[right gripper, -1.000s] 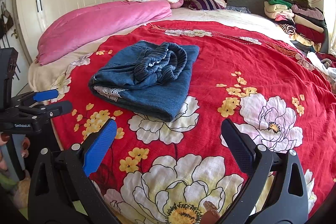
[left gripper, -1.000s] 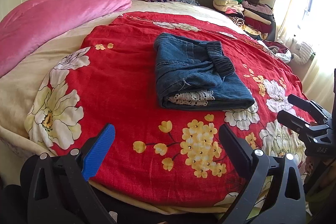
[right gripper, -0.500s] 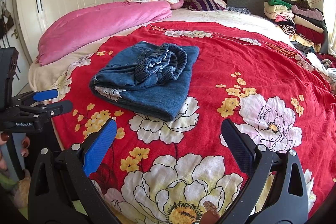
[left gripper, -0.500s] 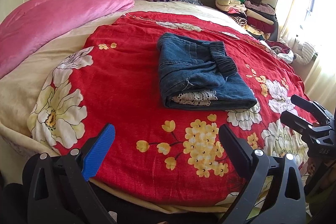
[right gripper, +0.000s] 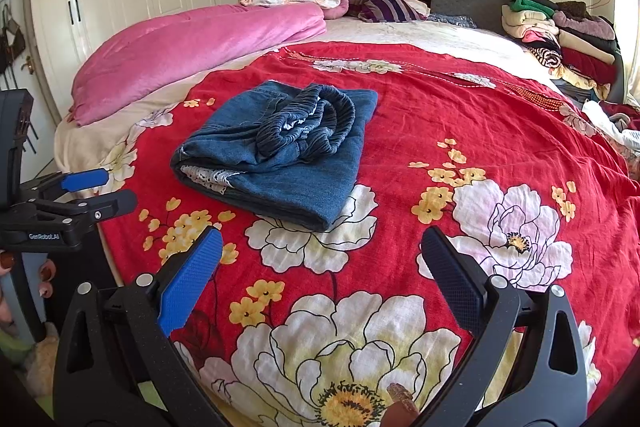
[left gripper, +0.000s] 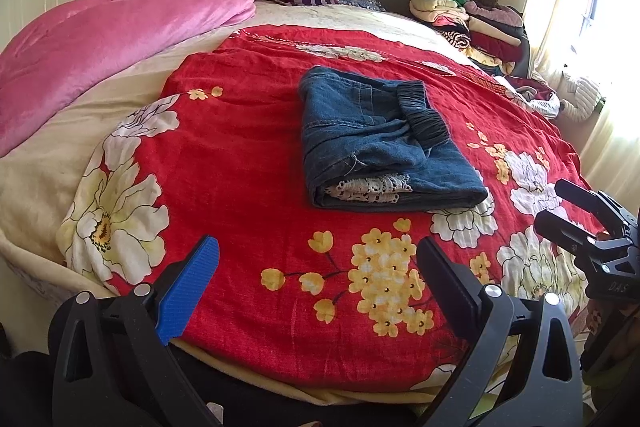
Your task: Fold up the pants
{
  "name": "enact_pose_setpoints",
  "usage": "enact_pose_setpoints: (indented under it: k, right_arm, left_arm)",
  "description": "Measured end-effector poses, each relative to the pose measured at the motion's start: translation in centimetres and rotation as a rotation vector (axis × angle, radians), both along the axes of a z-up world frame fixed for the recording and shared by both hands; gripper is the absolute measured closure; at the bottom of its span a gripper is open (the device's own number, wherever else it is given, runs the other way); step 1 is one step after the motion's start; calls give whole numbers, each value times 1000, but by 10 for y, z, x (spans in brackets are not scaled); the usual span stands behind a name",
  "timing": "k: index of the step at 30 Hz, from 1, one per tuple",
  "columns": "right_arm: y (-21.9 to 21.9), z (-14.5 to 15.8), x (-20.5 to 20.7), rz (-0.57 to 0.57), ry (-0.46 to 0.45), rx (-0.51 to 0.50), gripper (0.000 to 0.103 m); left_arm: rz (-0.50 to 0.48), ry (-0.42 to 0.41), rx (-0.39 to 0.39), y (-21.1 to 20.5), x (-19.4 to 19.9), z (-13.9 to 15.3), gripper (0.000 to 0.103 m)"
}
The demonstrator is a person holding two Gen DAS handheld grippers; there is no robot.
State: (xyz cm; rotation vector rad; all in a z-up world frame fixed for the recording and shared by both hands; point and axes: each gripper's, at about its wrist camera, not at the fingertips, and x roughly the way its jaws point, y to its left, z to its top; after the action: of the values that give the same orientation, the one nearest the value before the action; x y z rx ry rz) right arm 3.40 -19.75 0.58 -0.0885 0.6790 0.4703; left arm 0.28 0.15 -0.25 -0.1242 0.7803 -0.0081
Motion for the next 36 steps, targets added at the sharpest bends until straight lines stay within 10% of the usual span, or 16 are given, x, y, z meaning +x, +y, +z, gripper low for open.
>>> enact_pose_setpoints:
  k: [36]
  right_arm:
    - [-4,-2,1,-19,4,-6,9]
  left_arm:
    - [-4,6,43,-4,-3,-1,4]
